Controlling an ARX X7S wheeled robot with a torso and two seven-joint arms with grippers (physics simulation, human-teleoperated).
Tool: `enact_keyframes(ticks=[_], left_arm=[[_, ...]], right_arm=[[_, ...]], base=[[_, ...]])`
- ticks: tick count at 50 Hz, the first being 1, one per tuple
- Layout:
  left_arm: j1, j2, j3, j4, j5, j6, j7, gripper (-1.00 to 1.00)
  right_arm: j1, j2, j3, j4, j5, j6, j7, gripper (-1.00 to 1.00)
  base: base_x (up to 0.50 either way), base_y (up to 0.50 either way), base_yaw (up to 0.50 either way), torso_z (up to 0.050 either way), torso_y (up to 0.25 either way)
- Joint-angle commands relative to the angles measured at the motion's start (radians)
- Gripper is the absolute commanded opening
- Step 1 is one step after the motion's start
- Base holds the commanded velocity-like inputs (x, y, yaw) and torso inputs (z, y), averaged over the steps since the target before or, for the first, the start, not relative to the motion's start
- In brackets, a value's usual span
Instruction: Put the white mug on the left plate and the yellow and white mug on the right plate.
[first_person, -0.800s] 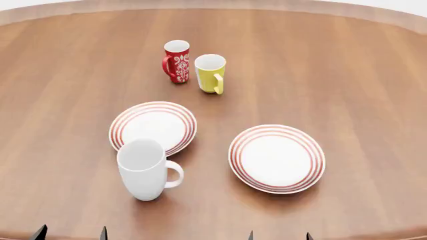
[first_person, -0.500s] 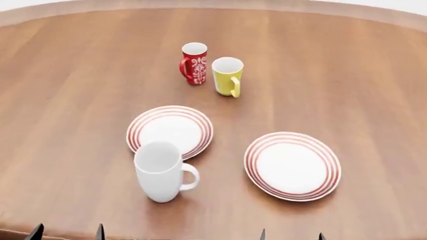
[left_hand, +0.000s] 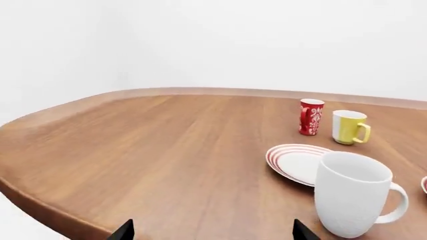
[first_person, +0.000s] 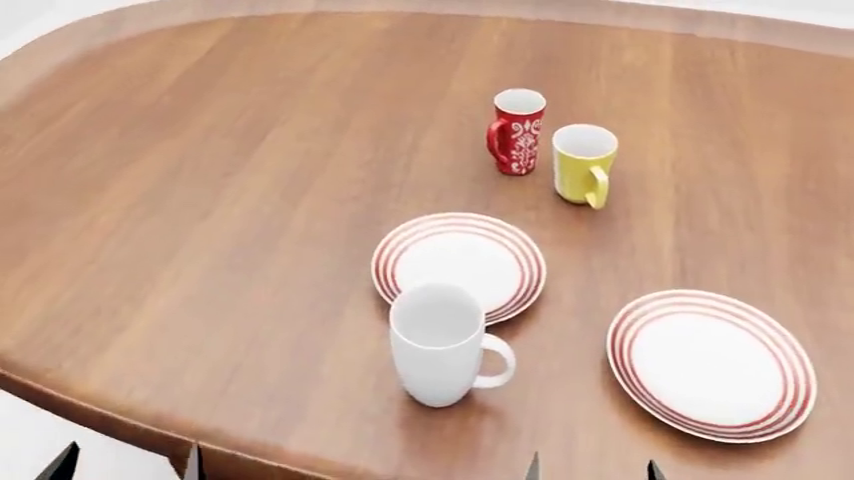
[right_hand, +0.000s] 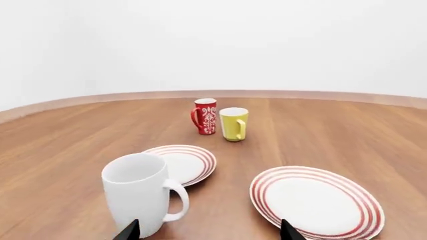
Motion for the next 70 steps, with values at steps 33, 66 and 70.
enact_keyframes(ticks=[33,66,70], left_arm=[[0.009,-0.052,0.057,0.022,-0.029,0.002,-0.061,1.00],[0.054,-0.145,-0.120,0.617,-0.235,-0.264,-0.175,1.00],[0.098,-0.143,-0.130,0.664,-0.215,-0.235,-0.192,1.00]], right_arm=[[-0.030,0.046,-0.025,-0.032,0.142,-0.078,-0.019,1.00],[-0.044,0.091,0.052,-0.110,0.171,-0.024,0.097,1.00],[-0.048,0.077,0.066,-0.104,0.192,-0.058,0.101,1.00]], base=[[0.05,-0.13,0.27,0.000,0.000],[0.21,-0.14,0.00,0.000,0.000],[0.01,0.00,0.00,0.000,0.000]])
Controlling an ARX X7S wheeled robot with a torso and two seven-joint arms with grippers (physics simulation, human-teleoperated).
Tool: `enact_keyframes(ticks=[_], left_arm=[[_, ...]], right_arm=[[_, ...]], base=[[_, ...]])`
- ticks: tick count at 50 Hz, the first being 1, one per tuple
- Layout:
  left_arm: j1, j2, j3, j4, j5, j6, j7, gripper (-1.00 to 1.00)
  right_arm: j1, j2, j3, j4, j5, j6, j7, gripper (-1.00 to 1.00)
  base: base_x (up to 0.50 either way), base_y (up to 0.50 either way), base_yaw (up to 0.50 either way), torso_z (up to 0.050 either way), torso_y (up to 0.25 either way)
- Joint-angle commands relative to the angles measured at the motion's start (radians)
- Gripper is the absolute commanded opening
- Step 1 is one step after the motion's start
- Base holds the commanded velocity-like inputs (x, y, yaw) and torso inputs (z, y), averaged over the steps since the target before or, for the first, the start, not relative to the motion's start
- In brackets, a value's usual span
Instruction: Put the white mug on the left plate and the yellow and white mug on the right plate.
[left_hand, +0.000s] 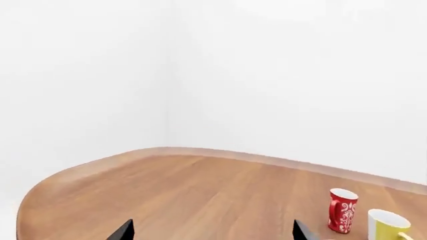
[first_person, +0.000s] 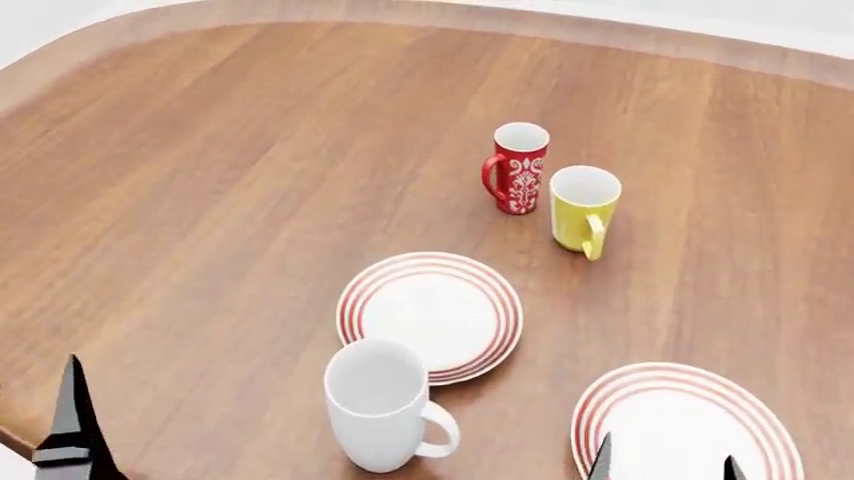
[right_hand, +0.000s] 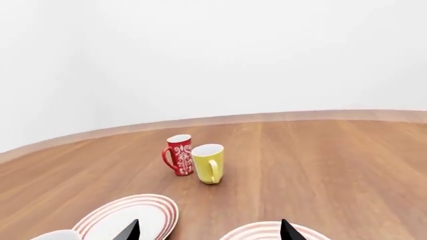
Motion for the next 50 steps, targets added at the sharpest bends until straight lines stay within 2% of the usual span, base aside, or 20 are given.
enact_keyframes(ticks=[1,30,37,39,40,41,42,50], left_arm=[[0.064,-0.013,-0.070,0.207,-0.035,-0.027,-0.054,1.00],[0.067,-0.040,-0.098,0.147,-0.046,0.014,-0.058,1.00],[0.091,-0.052,-0.122,0.177,-0.075,0.012,-0.059,1.00],[0.103,-0.054,-0.137,0.187,-0.090,0.014,-0.061,1.00],[0.085,-0.024,-0.158,0.222,-0.116,0.030,-0.093,1.00],[0.084,-0.025,-0.158,0.220,-0.116,0.029,-0.093,1.00],[0.083,-0.026,-0.159,0.217,-0.119,0.031,-0.092,1.00],[0.095,-0.034,-0.171,0.223,-0.133,0.036,-0.093,1.00]], right_arm=[[-0.013,-0.006,0.027,-0.007,0.032,-0.033,0.018,1.00],[-0.017,0.012,0.007,0.004,0.026,-0.016,0.052,1.00],[-0.064,0.045,0.003,-0.039,0.031,-0.012,0.034,1.00],[-0.088,0.077,0.010,-0.067,0.107,0.022,-0.015,1.00],[-0.158,0.227,0.055,-0.217,0.257,0.172,-0.078,1.00],[-0.158,0.377,0.063,-0.367,0.392,0.322,-0.069,1.00],[-0.158,0.527,0.062,-0.468,0.394,0.472,-0.069,1.00],[-0.171,0.536,0.054,-0.489,0.390,0.494,-0.071,1.00]], base=[[0.42,0.14,0.00,0.000,0.000],[0.48,0.16,0.00,0.000,0.000],[0.01,0.00,0.00,0.000,0.002],[0.00,0.00,0.00,0.000,0.000],[0.00,0.00,0.00,0.000,0.000],[0.00,0.00,0.00,0.000,0.000],[0.00,0.00,0.00,0.000,0.000],[0.00,0.00,0.00,0.000,0.000]])
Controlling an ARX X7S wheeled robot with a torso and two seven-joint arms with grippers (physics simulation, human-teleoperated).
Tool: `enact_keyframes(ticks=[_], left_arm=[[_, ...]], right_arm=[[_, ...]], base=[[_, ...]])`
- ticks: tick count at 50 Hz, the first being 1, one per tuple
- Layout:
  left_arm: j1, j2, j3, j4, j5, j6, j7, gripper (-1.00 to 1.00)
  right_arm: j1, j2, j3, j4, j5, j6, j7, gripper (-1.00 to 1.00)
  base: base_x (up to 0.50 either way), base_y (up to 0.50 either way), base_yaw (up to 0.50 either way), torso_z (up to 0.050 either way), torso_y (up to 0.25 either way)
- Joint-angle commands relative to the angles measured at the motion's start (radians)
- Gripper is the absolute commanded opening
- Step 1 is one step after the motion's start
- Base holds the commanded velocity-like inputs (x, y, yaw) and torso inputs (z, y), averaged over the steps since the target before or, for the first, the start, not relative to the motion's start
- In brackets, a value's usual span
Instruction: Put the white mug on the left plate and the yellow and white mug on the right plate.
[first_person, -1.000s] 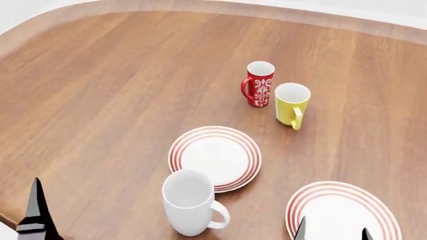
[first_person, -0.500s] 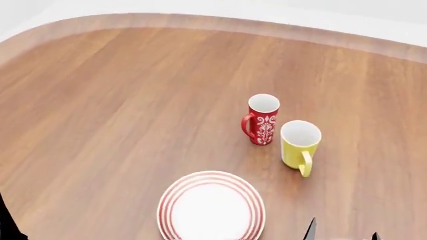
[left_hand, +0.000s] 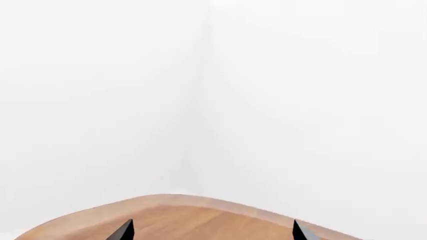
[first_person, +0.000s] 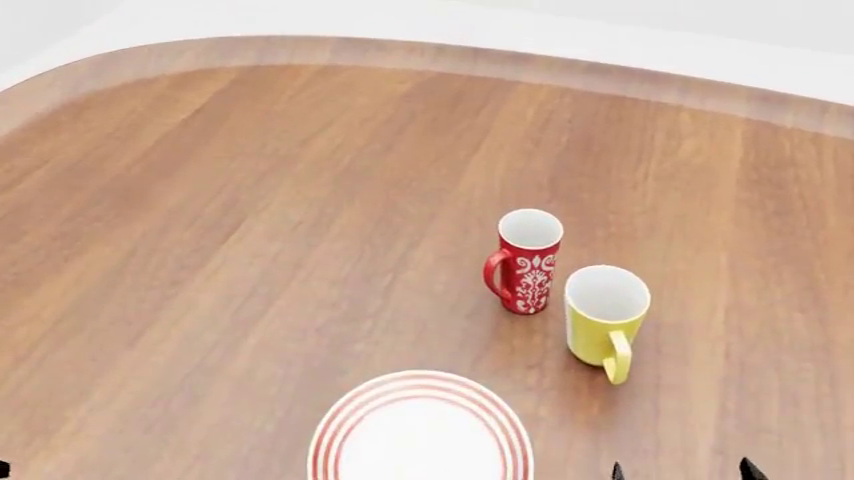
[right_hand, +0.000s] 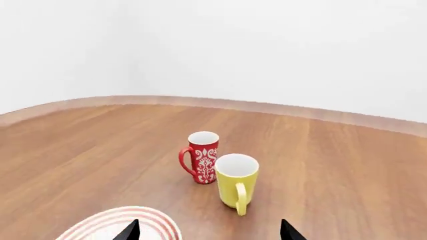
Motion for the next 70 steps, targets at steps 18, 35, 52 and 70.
enact_keyframes(ticks=[18,35,52,70], left_arm=[[0.019,-0.016,-0.031,0.038,-0.048,0.011,-0.021,1.00],[0.022,-0.022,-0.032,0.041,-0.054,0.019,-0.031,1.00],[0.019,-0.028,-0.028,0.044,-0.061,0.022,-0.042,1.00],[0.013,-0.034,-0.025,0.045,-0.068,0.025,-0.054,1.00]], right_arm=[[-0.163,0.275,0.047,-0.257,0.127,0.177,-0.098,1.00],[-0.217,0.319,0.026,-0.278,0.132,0.156,-0.178,1.00],[-0.200,0.393,-0.011,-0.293,0.157,0.193,-0.251,1.00],[0.083,0.390,-0.248,-0.177,0.097,0.311,-0.386,1.00]], base=[[0.00,0.00,0.00,0.000,0.000],[0.00,0.00,0.00,0.000,0.000],[0.00,0.00,0.00,0.000,0.000],[0.00,0.00,0.00,0.000,0.000]])
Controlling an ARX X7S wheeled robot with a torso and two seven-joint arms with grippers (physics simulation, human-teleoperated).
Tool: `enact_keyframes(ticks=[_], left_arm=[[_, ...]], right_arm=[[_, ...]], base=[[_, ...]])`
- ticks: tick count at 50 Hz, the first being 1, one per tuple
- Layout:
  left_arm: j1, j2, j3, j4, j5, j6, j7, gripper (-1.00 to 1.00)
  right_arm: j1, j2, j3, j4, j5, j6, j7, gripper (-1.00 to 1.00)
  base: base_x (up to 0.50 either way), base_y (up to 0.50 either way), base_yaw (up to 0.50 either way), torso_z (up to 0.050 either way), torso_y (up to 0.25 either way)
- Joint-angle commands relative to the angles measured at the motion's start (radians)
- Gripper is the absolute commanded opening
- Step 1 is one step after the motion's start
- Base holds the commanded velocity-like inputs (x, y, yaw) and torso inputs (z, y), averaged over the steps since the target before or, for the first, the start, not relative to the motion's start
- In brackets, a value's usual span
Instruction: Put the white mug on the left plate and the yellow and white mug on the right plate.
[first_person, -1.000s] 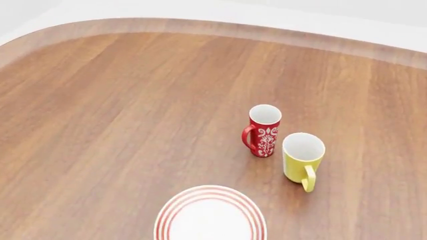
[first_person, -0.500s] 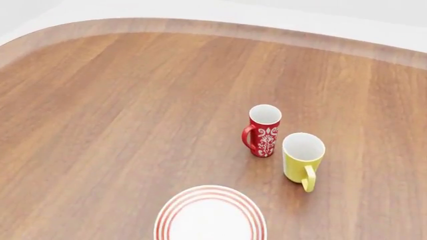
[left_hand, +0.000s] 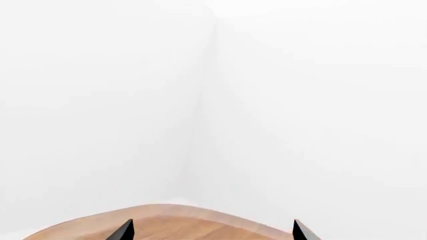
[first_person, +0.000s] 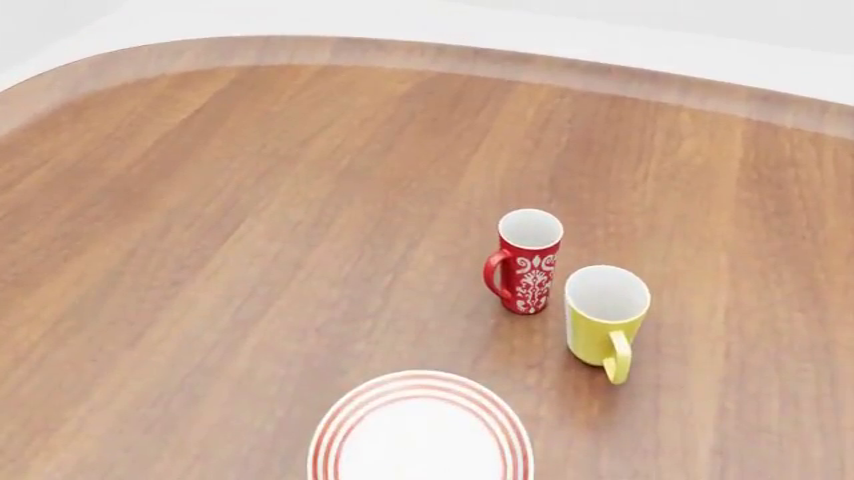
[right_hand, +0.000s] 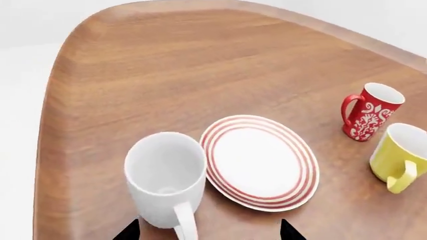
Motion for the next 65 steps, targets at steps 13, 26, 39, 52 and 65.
enact_keyframes(ticks=[13,26,39,52,65], left_arm=[[0.002,-0.008,-0.009,0.007,-0.018,0.009,-0.014,1.00],[0.009,-0.012,-0.008,0.005,-0.020,0.018,-0.017,1.00],[0.029,-0.016,-0.015,0.019,-0.027,0.031,-0.022,1.00],[0.029,-0.024,-0.020,0.025,-0.035,0.030,-0.030,1.00],[0.033,-0.028,-0.024,0.031,-0.042,0.036,-0.038,1.00]], right_arm=[[0.334,-0.030,-0.252,0.182,-0.091,0.104,-0.196,1.00],[0.457,-0.060,-0.343,0.238,-0.128,0.152,-0.267,1.00],[0.503,-0.108,-0.410,0.335,-0.178,0.129,-0.307,1.00],[0.528,-0.169,-0.464,0.465,-0.218,0.083,-0.345,1.00],[0.536,-0.203,-0.508,0.533,-0.248,0.061,-0.363,1.00]], base=[[0.00,0.00,0.00,0.000,0.000],[0.00,0.00,0.00,0.000,0.000],[0.00,0.00,0.00,0.000,0.000],[0.00,0.00,0.00,0.000,0.000],[0.00,0.00,0.00,0.000,0.000]])
